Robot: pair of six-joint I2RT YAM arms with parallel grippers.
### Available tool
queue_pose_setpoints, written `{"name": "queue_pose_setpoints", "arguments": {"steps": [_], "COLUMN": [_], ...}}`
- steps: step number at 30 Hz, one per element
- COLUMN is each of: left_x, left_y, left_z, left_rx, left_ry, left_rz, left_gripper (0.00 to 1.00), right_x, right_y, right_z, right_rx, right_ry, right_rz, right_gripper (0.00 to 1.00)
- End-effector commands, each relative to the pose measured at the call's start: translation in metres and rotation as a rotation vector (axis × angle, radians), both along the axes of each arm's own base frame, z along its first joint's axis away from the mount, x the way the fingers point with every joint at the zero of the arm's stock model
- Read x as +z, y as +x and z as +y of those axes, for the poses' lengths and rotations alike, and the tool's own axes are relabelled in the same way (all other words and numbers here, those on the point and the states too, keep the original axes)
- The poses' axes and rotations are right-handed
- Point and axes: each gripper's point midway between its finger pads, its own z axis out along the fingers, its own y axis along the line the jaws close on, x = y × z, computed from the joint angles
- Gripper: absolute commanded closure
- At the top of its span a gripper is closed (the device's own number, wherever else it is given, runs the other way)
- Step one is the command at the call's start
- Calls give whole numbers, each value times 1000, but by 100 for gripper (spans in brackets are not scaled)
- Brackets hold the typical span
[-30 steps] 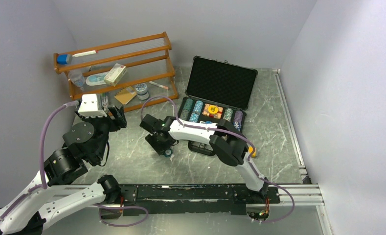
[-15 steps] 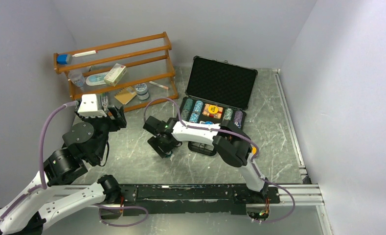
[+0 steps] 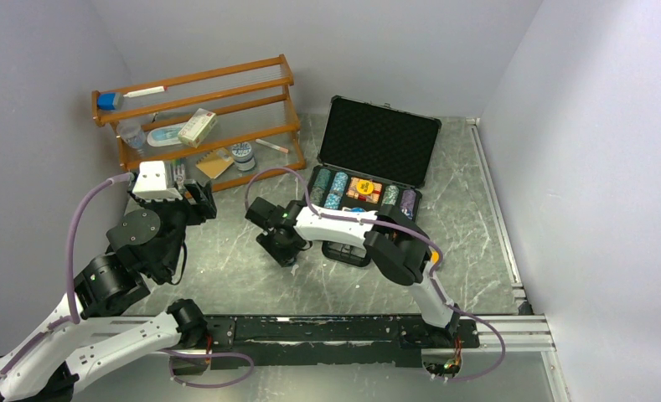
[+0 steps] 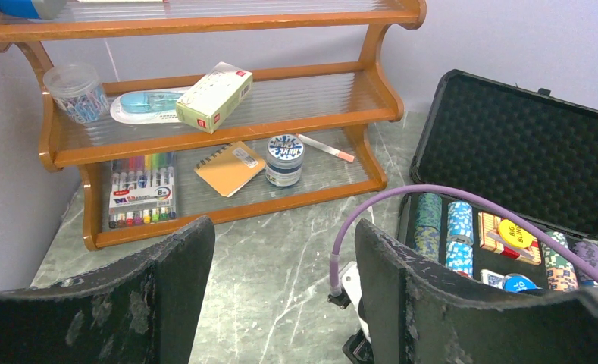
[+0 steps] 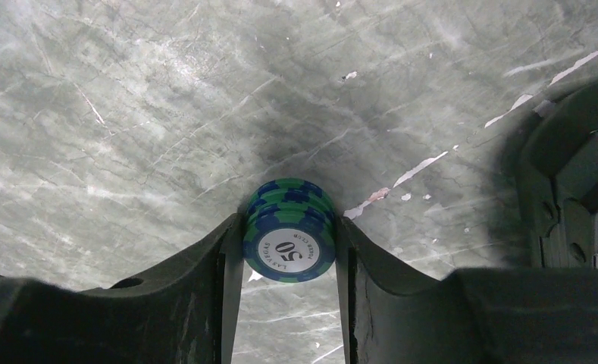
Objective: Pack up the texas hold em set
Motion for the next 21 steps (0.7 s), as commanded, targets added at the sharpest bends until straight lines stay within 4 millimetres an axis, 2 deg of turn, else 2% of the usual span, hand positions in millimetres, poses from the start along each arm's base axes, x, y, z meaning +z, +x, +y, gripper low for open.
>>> {"name": "queue_pose_setpoints", "arguments": {"steps": [1,4,9,15,18,19,21], "left_x": [1,0,-1,-1,-2,-3,-6], "left_y": [0,1,1,3,3,3,2], "left_z": [1,1,-1,-12,-15,-19,-24], "left_rx": [7,7,1,-40,-50,-66,-88], "left_ry": [-10,-6,-9,-12,-22,-28,-43], "left_rz": [-5,-2,2,8,17,22,36], "left_gripper": [28,27,27,27,27,26,26], "right_x": [-41,-41,-27,20,36,48,61], "right_y": [-15,-12,-4,4,7,7,9], "right_z": [-15,-14,-7,9,10,11,12], "right_rx": [11,-7,-62,-130,-172,-184,-205], "right_ry": [-88,-87,-41,94,148,180,226], "right_rz": [73,65,29,-14,-17,-24,-21], "right_gripper": [71,79,85,85,85,85,85]}}
